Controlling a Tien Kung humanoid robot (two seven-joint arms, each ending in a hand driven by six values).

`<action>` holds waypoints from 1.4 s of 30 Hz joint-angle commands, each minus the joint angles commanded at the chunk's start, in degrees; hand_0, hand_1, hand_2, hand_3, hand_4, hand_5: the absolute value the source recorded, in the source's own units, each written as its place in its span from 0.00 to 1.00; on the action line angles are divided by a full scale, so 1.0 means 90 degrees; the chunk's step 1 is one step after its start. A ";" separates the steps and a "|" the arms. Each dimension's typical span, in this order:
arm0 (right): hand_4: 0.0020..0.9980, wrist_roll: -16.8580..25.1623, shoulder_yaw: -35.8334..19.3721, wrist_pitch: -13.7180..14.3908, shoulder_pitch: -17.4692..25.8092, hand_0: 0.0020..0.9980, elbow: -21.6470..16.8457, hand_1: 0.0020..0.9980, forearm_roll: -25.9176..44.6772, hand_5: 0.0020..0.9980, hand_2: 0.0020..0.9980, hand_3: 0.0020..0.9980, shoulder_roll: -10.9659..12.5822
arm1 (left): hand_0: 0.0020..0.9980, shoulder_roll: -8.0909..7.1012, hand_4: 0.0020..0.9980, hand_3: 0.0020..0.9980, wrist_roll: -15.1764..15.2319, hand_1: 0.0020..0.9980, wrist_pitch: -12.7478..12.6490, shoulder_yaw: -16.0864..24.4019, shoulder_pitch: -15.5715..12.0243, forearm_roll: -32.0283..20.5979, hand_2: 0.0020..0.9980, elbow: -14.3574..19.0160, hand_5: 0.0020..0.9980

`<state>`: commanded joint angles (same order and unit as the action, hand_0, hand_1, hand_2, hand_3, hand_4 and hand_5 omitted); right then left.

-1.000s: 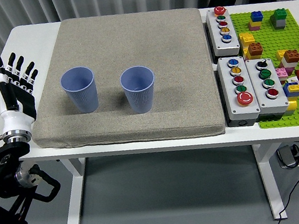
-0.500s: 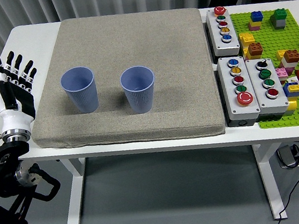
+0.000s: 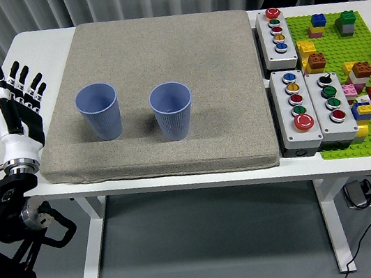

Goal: Pick cup pour cup place

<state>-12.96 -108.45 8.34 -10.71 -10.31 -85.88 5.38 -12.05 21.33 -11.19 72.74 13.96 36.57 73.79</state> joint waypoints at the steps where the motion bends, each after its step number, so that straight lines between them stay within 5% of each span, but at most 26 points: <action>1: 0.00 0.0002 0.0009 0.0003 0.0006 0.70 0.0000 0.63 0.0015 0.18 0.59 0.59 -0.0001 | 0.90 0.0000 0.92 0.96 -0.0001 0.89 -0.0002 0.0000 -0.0002 0.0002 1.00 0.0003 1.00; 42: 0.00 0.0067 0.0014 0.0059 0.0076 0.70 0.0000 0.63 0.0230 0.19 0.59 0.59 -0.0018 | 0.89 0.0041 0.91 0.96 -0.0079 0.89 -0.0042 -0.0059 -0.0003 0.0227 1.00 0.0082 1.00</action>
<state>-12.35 -108.32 8.88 -10.02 -10.31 -83.81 5.22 -11.68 20.62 -11.57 72.21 13.93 38.61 74.53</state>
